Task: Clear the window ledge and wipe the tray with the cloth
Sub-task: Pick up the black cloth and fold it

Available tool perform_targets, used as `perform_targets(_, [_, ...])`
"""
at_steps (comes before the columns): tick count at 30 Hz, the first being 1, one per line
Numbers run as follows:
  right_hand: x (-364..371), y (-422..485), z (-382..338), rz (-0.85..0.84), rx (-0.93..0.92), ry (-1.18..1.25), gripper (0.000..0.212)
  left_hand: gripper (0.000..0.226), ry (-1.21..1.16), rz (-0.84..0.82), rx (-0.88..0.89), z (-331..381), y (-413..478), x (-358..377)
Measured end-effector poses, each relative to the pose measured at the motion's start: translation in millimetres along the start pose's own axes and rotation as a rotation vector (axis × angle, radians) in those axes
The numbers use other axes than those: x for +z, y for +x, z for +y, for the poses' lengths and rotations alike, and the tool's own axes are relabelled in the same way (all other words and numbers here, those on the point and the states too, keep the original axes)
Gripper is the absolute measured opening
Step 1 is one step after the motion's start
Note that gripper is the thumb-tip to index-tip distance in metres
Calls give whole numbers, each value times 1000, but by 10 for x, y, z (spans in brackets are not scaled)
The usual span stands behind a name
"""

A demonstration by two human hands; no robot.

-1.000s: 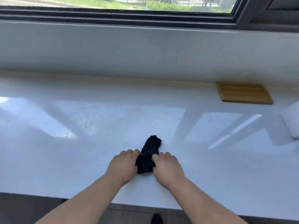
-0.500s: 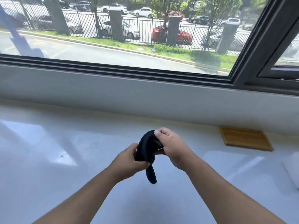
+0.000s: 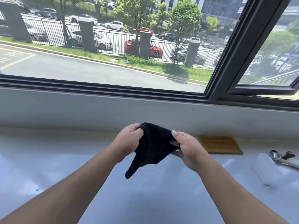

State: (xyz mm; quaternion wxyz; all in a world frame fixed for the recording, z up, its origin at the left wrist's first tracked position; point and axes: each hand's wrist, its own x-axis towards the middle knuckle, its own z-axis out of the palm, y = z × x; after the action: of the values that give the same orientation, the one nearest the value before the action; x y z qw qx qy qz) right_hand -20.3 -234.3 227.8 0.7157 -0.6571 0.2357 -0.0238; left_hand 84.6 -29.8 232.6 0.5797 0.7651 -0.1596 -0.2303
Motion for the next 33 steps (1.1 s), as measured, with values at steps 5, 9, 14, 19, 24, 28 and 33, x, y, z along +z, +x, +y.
perform_targets(5, [-161, 26, 138, -123, -55, 258, 58, 32, -23, -77, 16, 370, 158, 231])
perform_targets(9, [-157, 68, 359, -356, 14, 185, 79, 36, -117, -96, -28, 566, 258, 370])
perform_targets(14, [-219, 157, 426, -461, 75, 107, 52, 39, -103, 15, -130, 671, 340, 371])
perform_targets(19, [-334, 311, 328, -420, 32, 78, 38, 71, -149, 19, -306, 599, 310, 268])
perform_targets(24, [-571, 496, 147, -304, 16, 295, 38, 72, -248, 1, -314, 557, 251, 168])
perform_targets(28, [-652, 607, -34, -294, 86, 546, 50, 68, -326, 62, -363, 487, 278, 175])
perform_targets(33, [-430, 486, 229, -424, 219, 478, 65, 77, -549, 108, -427, 343, 365, 254])
